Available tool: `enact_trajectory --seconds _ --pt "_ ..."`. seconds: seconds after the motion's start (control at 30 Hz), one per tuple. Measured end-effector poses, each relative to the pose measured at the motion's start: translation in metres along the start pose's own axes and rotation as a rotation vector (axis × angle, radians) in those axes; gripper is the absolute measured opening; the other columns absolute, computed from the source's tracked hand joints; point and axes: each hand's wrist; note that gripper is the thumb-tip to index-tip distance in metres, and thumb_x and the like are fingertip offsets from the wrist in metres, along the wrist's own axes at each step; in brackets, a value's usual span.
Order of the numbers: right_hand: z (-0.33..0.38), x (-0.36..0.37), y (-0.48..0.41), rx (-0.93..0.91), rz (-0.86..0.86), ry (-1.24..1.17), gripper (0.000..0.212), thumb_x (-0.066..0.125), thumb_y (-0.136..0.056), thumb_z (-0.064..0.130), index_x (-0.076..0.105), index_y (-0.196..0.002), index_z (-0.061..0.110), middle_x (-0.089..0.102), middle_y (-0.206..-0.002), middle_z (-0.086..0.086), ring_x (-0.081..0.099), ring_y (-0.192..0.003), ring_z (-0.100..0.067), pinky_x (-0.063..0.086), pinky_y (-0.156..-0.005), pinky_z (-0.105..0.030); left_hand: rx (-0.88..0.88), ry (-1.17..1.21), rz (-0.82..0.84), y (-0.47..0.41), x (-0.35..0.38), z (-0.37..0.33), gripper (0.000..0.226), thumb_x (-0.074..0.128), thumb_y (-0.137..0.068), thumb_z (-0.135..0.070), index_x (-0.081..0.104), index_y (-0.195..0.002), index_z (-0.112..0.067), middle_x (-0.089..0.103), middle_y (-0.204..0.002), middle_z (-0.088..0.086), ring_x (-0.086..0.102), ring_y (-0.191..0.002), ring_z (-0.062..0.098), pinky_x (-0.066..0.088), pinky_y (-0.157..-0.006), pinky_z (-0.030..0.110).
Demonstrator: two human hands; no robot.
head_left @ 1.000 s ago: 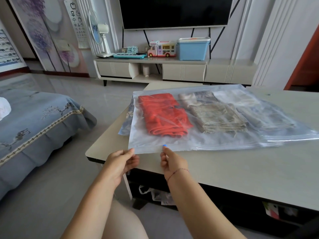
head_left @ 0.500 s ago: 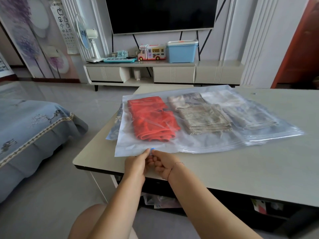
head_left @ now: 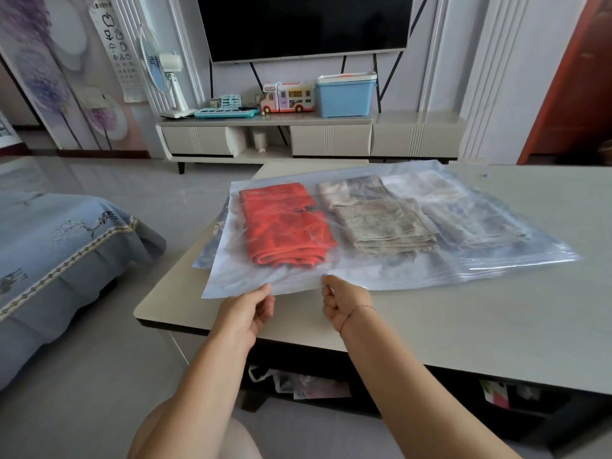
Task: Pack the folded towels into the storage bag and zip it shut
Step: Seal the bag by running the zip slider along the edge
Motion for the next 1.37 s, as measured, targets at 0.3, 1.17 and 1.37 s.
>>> enact_trajectory --seconds 0.3,1.17,1.37 --pt "0.005 -0.021 -0.001 0.028 0.048 0.008 0.021 0.059 -0.09 0.011 0.049 -0.071 0.012 0.042 -0.059 -0.003 0.028 -0.021 -0.003 0.02 -0.026 -0.009 -0.041 0.109 0.012 0.004 0.037 0.024 0.014 0.067 -0.084 -0.017 0.058 -0.076 -0.009 0.056 -0.051 0.001 0.054 -0.04 0.007 0.046 -0.036 0.013" --pt "0.035 -0.075 -0.013 -0.106 -0.108 -0.073 0.029 0.063 -0.088 0.012 0.045 -0.065 0.011 0.04 -0.055 -0.003 0.03 -0.022 -0.003 0.02 -0.026 -0.011 -0.134 0.11 0.127 0.007 0.09 0.047 0.012 0.065 -0.085 -0.016 0.059 -0.083 -0.006 0.058 -0.073 0.011 0.06 -0.066 0.02 0.056 -0.045 0.02" --pt "0.037 -0.074 -0.008 -0.106 -0.112 -0.092 0.035 0.061 -0.089 0.01 0.042 -0.06 0.01 0.037 -0.05 -0.004 0.027 -0.021 -0.004 0.021 -0.026 -0.012 -0.177 0.081 0.165 0.018 0.136 0.062 0.008 0.064 -0.086 -0.007 0.06 -0.088 0.0 0.061 -0.072 0.014 0.064 -0.041 0.013 0.053 -0.041 0.019"
Point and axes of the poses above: each hand's wrist, its own y-axis away from the middle knuckle, its own x-axis out of the palm, z = x × y
